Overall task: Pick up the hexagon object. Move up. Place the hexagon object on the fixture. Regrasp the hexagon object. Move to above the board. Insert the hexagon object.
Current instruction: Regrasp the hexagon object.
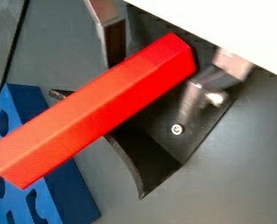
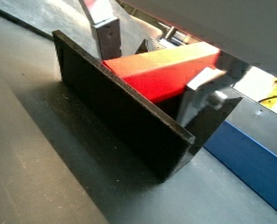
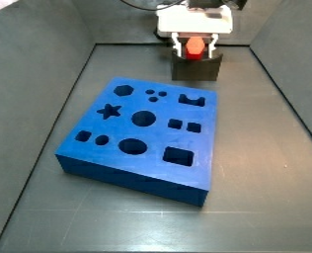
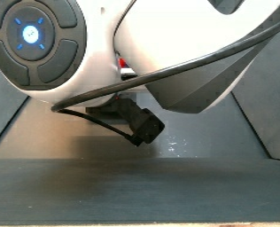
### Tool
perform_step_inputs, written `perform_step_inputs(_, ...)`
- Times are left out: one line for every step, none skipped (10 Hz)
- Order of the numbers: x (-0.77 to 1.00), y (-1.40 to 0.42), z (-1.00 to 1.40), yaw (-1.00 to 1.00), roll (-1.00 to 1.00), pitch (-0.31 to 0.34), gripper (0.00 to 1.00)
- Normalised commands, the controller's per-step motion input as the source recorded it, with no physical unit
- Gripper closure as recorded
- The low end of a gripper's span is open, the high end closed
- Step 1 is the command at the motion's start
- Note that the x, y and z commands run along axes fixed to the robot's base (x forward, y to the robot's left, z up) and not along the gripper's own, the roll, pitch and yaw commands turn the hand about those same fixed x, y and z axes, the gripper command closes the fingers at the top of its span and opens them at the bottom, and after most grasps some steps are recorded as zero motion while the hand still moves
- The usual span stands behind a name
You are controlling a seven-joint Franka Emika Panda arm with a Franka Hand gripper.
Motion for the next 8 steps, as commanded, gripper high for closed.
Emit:
perform_step_inputs(0.0,0.0,1.0,-0.02,-0.02,-0.025,0.0)
perform_step_inputs(-0.01,0.0,1.0,-0.01,-0.01,-0.019,0.0)
perform_step_inputs(-0.02,0.0,1.0,0.0,-0.01,-0.027,0.0)
perform_step_inputs(-0.03,0.0,1.0,0.02,-0.01,-0.039,0.0)
perform_step_inputs(-0.04,0.0,1.0,0.03,-0.01,-0.051,0.0)
perform_step_inputs(-0.05,0.0,0.84,0.05,-0.02,-0.062,0.0)
perform_step_inputs(-0.05,0.0,0.72,0.05,-0.03,-0.065,0.0)
perform_step_inputs(-0.06,0.0,0.47,0.07,-0.03,-0.07,0.0)
